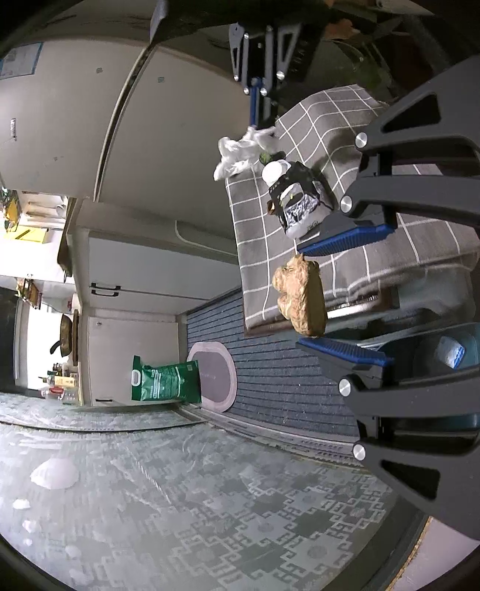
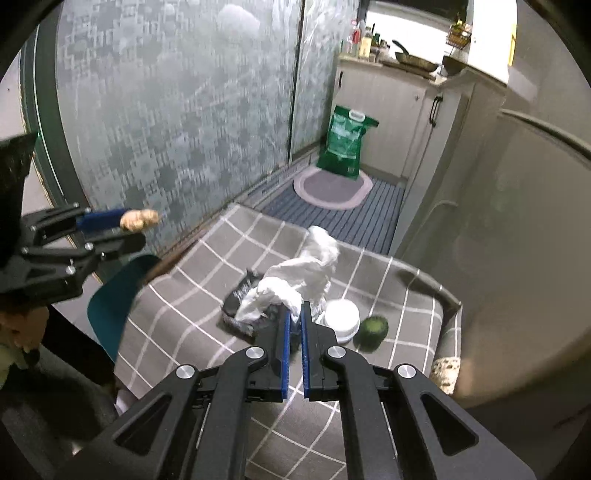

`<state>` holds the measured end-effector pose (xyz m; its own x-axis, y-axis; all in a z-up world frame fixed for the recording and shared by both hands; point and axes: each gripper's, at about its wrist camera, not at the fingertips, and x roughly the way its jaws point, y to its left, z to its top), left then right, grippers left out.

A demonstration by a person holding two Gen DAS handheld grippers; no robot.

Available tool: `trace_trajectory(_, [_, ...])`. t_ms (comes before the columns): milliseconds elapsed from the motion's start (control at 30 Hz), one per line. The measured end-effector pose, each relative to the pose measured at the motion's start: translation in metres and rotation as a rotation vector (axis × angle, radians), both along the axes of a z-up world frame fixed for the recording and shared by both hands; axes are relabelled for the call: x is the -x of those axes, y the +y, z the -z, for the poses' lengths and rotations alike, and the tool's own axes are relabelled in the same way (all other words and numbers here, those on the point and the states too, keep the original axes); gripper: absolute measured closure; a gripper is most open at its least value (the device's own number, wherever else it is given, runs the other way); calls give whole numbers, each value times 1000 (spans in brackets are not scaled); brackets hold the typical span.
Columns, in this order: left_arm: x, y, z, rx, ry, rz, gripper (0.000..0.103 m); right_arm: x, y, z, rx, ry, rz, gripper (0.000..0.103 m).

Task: Collect trash
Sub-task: 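Grasp the bread crust with the left tool while the right tool grasps the white plastic bag, then carry bread crust and white bag over the bin and open both tools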

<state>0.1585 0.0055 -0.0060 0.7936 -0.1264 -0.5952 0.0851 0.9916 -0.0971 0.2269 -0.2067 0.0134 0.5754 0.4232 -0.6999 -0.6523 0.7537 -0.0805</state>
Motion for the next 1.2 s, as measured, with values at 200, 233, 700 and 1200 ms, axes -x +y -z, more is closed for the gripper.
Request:
trace_trajectory(200, [9, 24, -2, 14, 0, -33, 55, 4, 20, -10, -56, 20, -55, 98])
trace_trajectory(233, [10, 27, -1, 14, 1, -37, 55, 6, 25, -11, -59, 23, -69, 98])
trace_trajectory(700, [30, 86, 29, -40, 97, -120, 55, 28, 102, -15, -63, 42, -229, 98])
trace_trajectory(1200, [47, 108, 72, -82, 251, -84, 58, 53, 182, 3, -2, 82, -365, 98])
